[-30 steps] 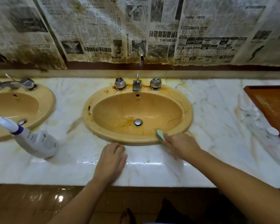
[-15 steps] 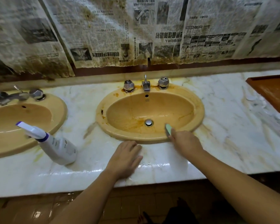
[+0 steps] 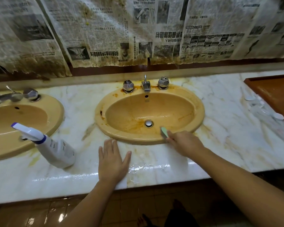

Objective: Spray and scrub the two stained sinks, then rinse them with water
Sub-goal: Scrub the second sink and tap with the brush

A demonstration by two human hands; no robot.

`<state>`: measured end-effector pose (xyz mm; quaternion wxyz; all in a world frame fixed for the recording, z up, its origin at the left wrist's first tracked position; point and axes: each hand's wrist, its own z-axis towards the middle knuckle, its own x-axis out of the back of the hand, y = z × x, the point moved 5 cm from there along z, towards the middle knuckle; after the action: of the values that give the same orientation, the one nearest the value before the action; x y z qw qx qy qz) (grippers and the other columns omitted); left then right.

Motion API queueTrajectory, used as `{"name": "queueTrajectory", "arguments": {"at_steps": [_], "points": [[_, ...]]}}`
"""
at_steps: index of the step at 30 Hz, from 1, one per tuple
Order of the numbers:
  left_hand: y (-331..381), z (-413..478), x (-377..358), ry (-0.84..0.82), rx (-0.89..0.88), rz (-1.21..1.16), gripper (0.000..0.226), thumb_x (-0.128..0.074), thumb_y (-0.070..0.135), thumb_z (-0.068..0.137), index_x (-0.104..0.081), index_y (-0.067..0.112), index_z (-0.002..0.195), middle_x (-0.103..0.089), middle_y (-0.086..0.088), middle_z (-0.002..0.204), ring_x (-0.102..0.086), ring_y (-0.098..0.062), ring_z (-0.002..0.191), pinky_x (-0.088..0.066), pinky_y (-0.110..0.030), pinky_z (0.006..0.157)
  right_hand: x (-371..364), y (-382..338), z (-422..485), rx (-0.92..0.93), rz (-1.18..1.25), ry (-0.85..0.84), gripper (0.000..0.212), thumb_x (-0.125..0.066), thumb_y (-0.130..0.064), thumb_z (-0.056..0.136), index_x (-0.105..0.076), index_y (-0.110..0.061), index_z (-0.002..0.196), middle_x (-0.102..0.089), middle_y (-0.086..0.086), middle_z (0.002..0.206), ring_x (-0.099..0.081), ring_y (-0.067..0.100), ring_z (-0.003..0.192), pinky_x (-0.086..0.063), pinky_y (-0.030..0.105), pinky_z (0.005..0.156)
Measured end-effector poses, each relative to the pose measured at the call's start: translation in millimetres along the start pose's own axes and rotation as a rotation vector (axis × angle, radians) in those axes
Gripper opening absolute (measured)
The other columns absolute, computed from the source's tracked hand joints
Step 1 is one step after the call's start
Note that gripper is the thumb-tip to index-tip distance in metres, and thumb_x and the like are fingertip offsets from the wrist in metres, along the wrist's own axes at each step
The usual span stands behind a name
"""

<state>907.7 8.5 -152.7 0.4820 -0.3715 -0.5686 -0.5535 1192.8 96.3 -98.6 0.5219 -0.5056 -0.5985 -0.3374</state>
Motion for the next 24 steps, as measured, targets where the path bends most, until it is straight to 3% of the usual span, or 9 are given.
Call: {"name": "queueTrajectory", "arguments": {"at_steps": [3,5,8,12,15,17,20,22,24], "points": [[-3.4,1.7,-5.3,-0.022,0.027,0.043,0.089,-0.024,0.068,0.099,-0.023,0.001,0.159,-0.023,-0.015,0.166,-0.003,-0.026,0.158,-0.002,-0.049,0.128,21.8,40.5,1.5,-0.246,0.007,0.025,0.035,-0.038,-0.044,0.108,-0.058,-0.021,0.124,-0.067,0.015,0.105,-0.065,0.036,0.098,-0.047,0.036,0.073],[-1.9,1.7,-7.5,-0.030,0.026,0.053,0.090,-0.022,0.068,0.099,-0.023,0.000,0.159,-0.022,-0.016,0.167,-0.002,-0.027,0.158,-0.003,-0.050,0.128,18.9,4.5,0.6,-0.152,-0.027,0.041,0.028,-0.040,-0.035,0.108,-0.052,-0.023,0.130,-0.066,0.016,0.107,-0.065,0.037,0.100,-0.045,0.036,0.072],[-2.8,1.7,-7.6,-0.077,0.026,0.067,0.092,-0.016,0.069,0.099,-0.016,0.002,0.161,-0.014,-0.016,0.169,0.005,-0.026,0.158,0.002,-0.048,0.128,2.6,-60.1,-1.1,0.102,-0.021,-0.039,0.037,-0.039,-0.042,0.108,-0.050,-0.023,0.138,-0.067,0.014,0.110,-0.063,0.035,0.102,-0.041,0.037,0.069],[-2.2,1.0,-7.9,-0.104,0.019,0.090,0.092,-0.010,0.069,0.099,-0.010,0.002,0.162,-0.006,-0.015,0.171,0.011,-0.025,0.158,0.005,-0.048,0.127,21.7,-3.0,10.6,-0.025,-0.062,-0.115,0.039,-0.040,-0.047,0.107,-0.060,-0.024,0.131,-0.066,0.014,0.113,-0.061,0.036,0.111,-0.046,0.037,0.078],[1.4,0.7,-9.2,-0.085,0.036,0.094,0.091,-0.013,0.067,0.100,-0.015,-0.001,0.161,-0.011,-0.018,0.170,0.006,-0.028,0.158,0.002,-0.050,0.127,27.9,24.7,-1.0,-0.144,-0.105,-0.024,0.034,-0.043,-0.043,0.106,-0.057,-0.023,0.130,-0.064,0.013,0.104,-0.065,0.037,0.105,-0.048,0.036,0.074],[2.2,1.6,-10.6,-0.089,0.038,0.104,0.090,-0.014,0.066,0.100,-0.014,0.000,0.161,-0.009,-0.018,0.170,0.007,-0.028,0.158,0.003,-0.050,0.127,17.1,-13.8,0.4,-0.092,-0.072,0.016,0.038,-0.041,-0.039,0.107,-0.048,-0.025,0.141,-0.066,0.015,0.107,-0.065,0.037,0.101,-0.044,0.036,0.069],[-2.5,3.4,-11.2,-0.101,0.028,0.107,0.090,-0.013,0.067,0.100,-0.011,0.001,0.162,-0.006,-0.016,0.170,0.009,-0.026,0.158,0.005,-0.048,0.127,-8.1,-89.0,1.0,0.144,-0.038,-0.046,0.048,-0.035,-0.043,0.109,-0.036,-0.026,0.153,-0.068,0.016,0.106,-0.064,0.036,0.096,-0.037,0.037,0.063],[-7.3,3.3,-11.1,-0.099,0.011,0.087,0.091,-0.013,0.068,0.099,-0.010,0.003,0.162,-0.005,-0.015,0.171,0.009,-0.024,0.158,0.005,-0.046,0.128,-9.5,-85.2,5.7,0.160,-0.066,-0.030,0.050,-0.034,-0.046,0.109,-0.034,-0.029,0.156,-0.068,0.015,0.109,-0.064,0.036,0.097,-0.040,0.037,0.063],[-9.3,2.7,-9.5,-0.116,0.001,0.058,0.091,-0.011,0.068,0.098,-0.011,0.003,0.162,-0.005,-0.014,0.171,0.008,-0.023,0.158,0.004,-0.046,0.128,-1.4,-45.9,7.5,0.057,-0.059,-0.027,0.049,-0.035,-0.049,0.108,-0.037,-0.033,0.155,-0.069,0.014,0.114,-0.064,0.036,0.104,-0.048,0.039,0.070]]}}
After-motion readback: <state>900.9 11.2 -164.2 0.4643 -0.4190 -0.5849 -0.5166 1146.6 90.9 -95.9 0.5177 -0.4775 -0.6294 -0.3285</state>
